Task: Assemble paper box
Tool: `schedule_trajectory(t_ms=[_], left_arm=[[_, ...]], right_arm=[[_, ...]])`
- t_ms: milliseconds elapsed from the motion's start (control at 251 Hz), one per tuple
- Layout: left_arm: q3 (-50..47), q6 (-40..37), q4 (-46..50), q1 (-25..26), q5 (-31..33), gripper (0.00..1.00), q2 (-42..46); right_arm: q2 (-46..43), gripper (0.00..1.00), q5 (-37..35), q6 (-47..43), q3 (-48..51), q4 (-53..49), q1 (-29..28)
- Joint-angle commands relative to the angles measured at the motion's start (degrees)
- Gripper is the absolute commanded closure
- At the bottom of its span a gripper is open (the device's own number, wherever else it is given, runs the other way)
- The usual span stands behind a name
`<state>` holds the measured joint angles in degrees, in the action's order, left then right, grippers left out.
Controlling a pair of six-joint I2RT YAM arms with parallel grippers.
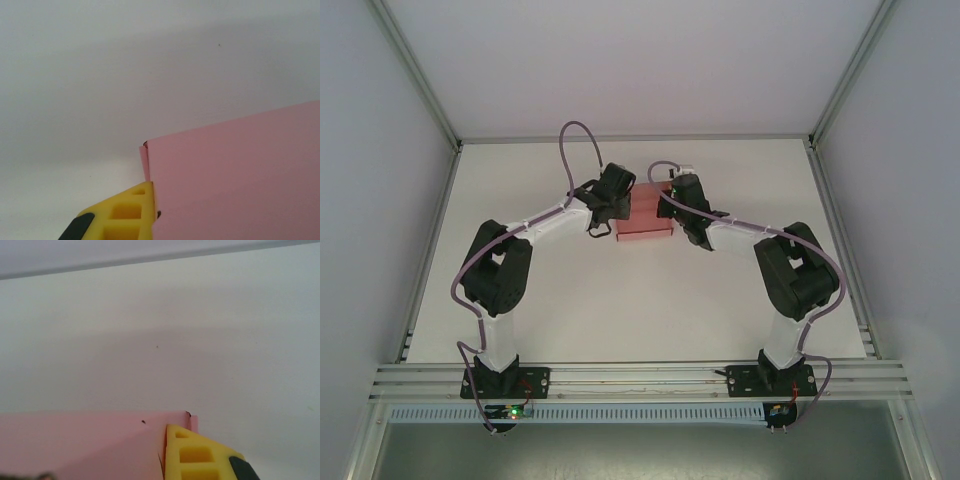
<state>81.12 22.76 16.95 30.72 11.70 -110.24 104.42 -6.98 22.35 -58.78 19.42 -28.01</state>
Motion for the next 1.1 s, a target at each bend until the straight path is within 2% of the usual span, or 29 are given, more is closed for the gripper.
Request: schedule_trajectory(t_ms=[0, 204, 331, 515, 670, 702, 750, 926, 974, 1097], left_arm=[[-3.1, 2.0, -4.3, 0.1, -6.0, 1.00, -1.0], [-12.1, 5.2, -14.1, 0.5, -10.2, 1.00, 0.9], [-18.1, 6.5, -19.6, 1.7, -10.6, 1.00, 2.3], [-21.9, 5.8, -18.9, 3.9, -8.2, 0.99, 3.4], [-24.5, 8.7, -17.8, 4.2, -5.8, 0.97, 5.6], [-24.5, 8.6, -17.3, 4.1, -5.8, 0.94, 6.0], [-24.0, 8.6, -16.0, 4.3, -5.7, 0.84, 6.7], [-22.7, 8.4, -11.0, 4.3, -5.1, 0.80, 10.2], [-21.4, 8.4, -7.4, 4.2, -3.2, 0.78, 11.3], [-18.0, 7.5, 0.7, 4.2, -0.7, 0.59, 14.3]], right_arm=[[0.4, 1.00, 5.1, 0.7, 3.5, 4.9, -1.0], [-1.0, 1.00, 3.5, -1.8, 10.4, 7.6, -1.9], [-1.3, 1.00, 2.2, -4.5, 14.5, 10.9, -2.9], [-2.2, 1.00, 0.5, -4.9, 19.2, 15.1, -4.0], [-2.8, 1.00, -2.7, -5.4, 21.4, 16.0, -4.5], [-2.7, 1.00, -2.6, -5.9, 21.6, 16.2, -4.6], [-2.6, 1.00, -3.4, -6.2, 21.6, 15.8, -4.8], [-3.8, 1.00, -7.3, -6.7, 22.8, 15.6, -5.3], [-4.1, 1.00, -8.1, -6.8, 23.1, 15.5, -5.4], [-4.2, 1.00, -8.3, -7.2, 23.6, 15.5, -5.8]])
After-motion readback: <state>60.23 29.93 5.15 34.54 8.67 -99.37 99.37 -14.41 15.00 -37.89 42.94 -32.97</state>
